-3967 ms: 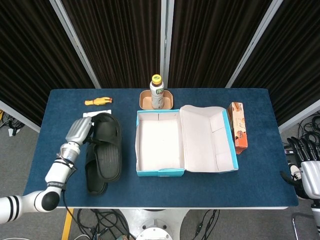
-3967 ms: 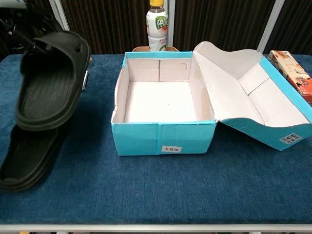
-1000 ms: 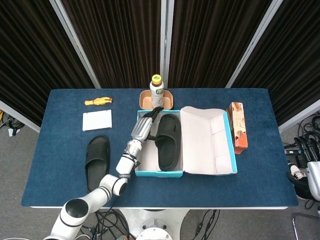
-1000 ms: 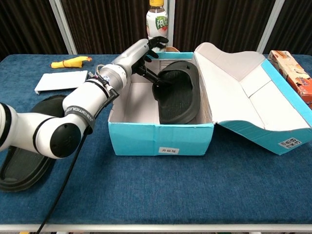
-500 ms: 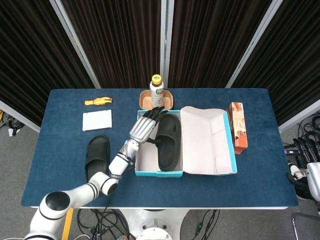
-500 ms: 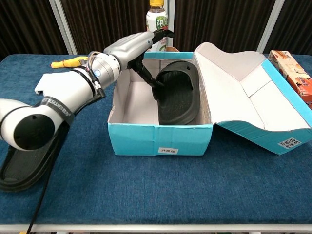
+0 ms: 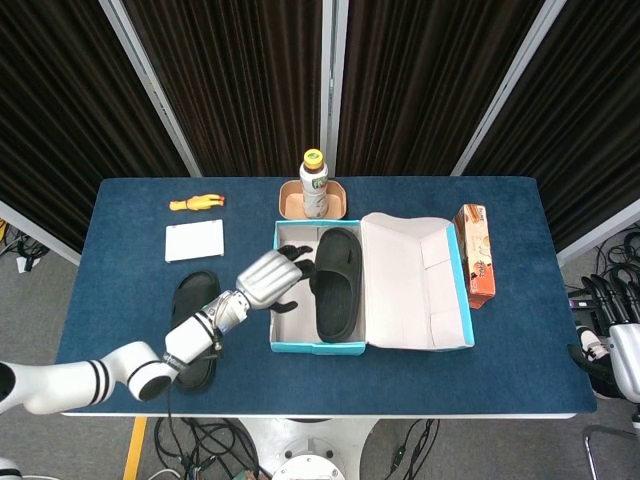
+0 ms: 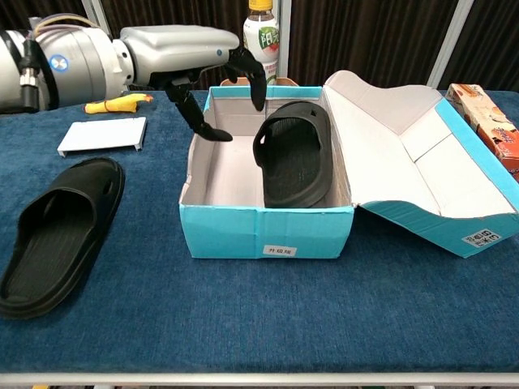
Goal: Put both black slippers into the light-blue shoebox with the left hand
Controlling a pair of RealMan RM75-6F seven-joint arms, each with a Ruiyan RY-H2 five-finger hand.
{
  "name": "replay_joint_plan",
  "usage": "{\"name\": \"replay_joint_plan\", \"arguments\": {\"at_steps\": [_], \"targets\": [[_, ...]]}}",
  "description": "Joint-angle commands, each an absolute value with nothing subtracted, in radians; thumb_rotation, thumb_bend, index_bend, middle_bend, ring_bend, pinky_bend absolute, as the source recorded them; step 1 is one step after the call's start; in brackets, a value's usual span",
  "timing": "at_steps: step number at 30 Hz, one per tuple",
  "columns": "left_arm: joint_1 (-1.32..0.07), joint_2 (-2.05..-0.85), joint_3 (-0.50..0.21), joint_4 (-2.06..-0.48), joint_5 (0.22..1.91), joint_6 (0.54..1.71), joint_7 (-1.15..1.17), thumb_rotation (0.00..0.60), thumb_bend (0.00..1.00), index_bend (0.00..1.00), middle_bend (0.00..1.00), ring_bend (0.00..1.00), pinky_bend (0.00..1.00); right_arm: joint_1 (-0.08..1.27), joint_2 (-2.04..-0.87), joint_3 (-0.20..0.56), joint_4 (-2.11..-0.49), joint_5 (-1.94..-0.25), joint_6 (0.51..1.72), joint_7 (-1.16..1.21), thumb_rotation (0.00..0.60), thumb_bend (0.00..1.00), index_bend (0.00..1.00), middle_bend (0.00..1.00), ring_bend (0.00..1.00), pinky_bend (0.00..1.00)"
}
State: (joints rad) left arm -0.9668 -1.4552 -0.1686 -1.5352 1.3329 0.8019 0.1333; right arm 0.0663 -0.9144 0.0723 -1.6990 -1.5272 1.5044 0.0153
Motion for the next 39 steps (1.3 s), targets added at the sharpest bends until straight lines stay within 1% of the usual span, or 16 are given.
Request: {"name": "replay_joint_plan", "arguments": {"at_steps": [1,5,11,18,22,30,39], "targets": [[-0.969,-1.428,-0.145,-1.585,1.331,0.759,0.117,0.6,0.34,0.4,0.34,0.13,0.23,0.066,-0.915,0.072,-1.7,-1.527,1.504,0.014,0.6,0.11,0.0,0.08,0.0,0.04],[-0.973,-1.434,-0.131,-1.605,1.376,0.755,0.069,0.6,0.42,0.39,0.34,0.13,0.23,0.064,-0.914,0.071,-1.701,-1.524,1.505,0.011,0.6,0.11,0.0,0.08,0.0,0.04],[-0.999,-1.459,-0.124,-1.581,1.388,0.72,0.056,0.6,0.44,0.31,0.3,0.13,0.22,0.063,-0.916,0.069,-1.701,-1.524,1.505,0.011,0.6,0.11,0.0,0.08,0.0,0.04],[-1.029,-1.494,-0.107,-1.557,1.34,0.65,0.091,0.6,0.45,0.3,0.3,0.13,0.21,0.062,-0.916,0.07,-1.699,-1.519,1.503,0.013,0.6,0.11,0.0,0.08,0.0,0.04],[-1.037,-1.53,-0.1,-1.534,1.329,0.64,0.101,0.6,0.46,0.27,0.29,0.11,0.21,0.064,-0.916,0.071,-1.697,-1.516,1.498,0.014,0.6,0.11,0.0,0.08,0.0,0.04],[-1.051,-1.575,-0.098,-1.498,1.296,0.621,0.117,0.6,0.47,0.25,0.26,0.11,0.2,0.063,-0.916,0.071,-1.696,-1.514,1.499,0.017,0.6,0.12,0.0,0.08,0.0,0.04],[-1.061,-1.565,-0.095,-1.508,1.228,0.601,0.157,0.6,0.47,0.25,0.26,0.11,0.2,0.061,-0.918,0.07,-1.689,-1.518,1.504,0.028,0.6,0.12,0.0,0.08,0.0,0.04]]}}
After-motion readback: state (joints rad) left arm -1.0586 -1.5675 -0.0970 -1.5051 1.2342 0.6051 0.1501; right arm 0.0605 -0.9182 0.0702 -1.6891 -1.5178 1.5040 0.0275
